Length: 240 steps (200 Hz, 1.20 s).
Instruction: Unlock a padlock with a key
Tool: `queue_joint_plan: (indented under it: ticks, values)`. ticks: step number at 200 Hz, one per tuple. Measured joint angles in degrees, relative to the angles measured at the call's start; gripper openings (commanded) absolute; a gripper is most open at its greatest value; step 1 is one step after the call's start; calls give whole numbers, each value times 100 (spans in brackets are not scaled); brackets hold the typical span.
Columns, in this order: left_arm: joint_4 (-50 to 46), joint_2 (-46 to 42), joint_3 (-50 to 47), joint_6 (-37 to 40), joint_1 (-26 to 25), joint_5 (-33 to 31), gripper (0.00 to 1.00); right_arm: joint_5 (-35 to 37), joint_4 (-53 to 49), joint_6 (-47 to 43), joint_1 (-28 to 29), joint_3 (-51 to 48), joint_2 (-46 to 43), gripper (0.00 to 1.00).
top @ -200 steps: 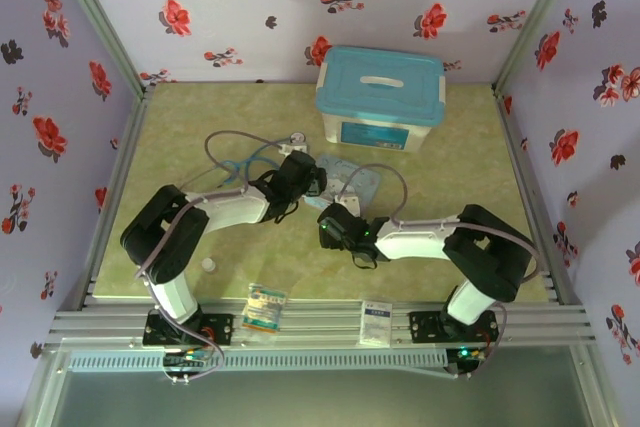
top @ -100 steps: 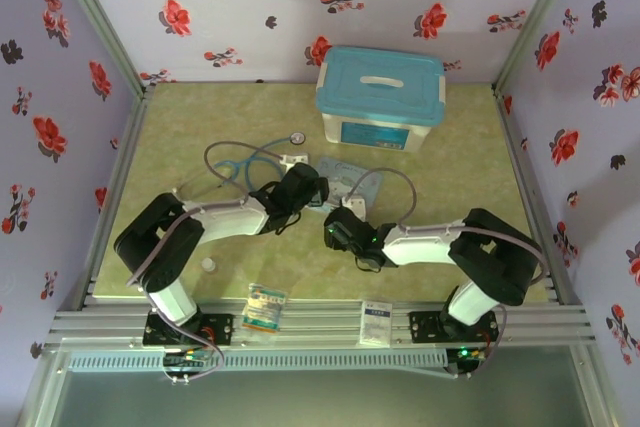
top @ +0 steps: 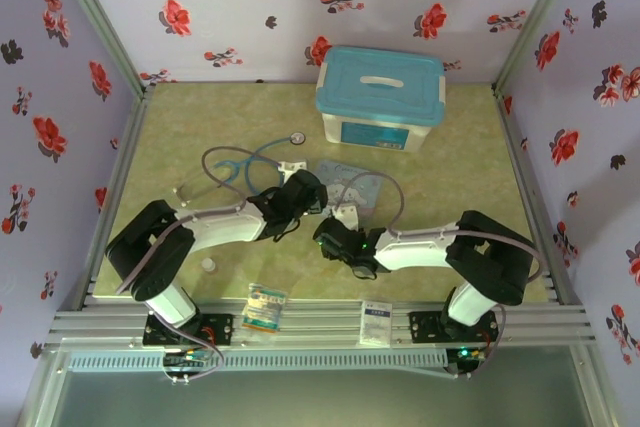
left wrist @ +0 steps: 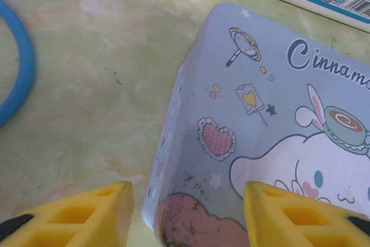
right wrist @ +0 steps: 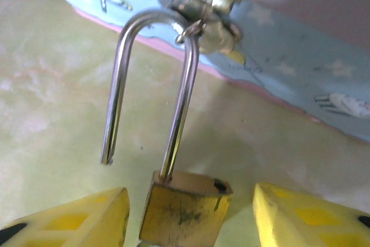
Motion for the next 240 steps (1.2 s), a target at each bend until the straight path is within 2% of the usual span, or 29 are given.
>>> queue_joint_plan:
  ticks: [51, 117, 240]
  values:
    - [90, -70, -122, -55, -4, -22, 53, 175, 227, -9, 0, -168, 0, 39]
    - [262, -90, -227, -186, -11, -26, 53, 149, 1012, 280, -87, -730, -317, 34]
    - [839, -92, -531, -501, -85, -101, 52, 485, 2277, 1679, -85, -1156, -146, 29]
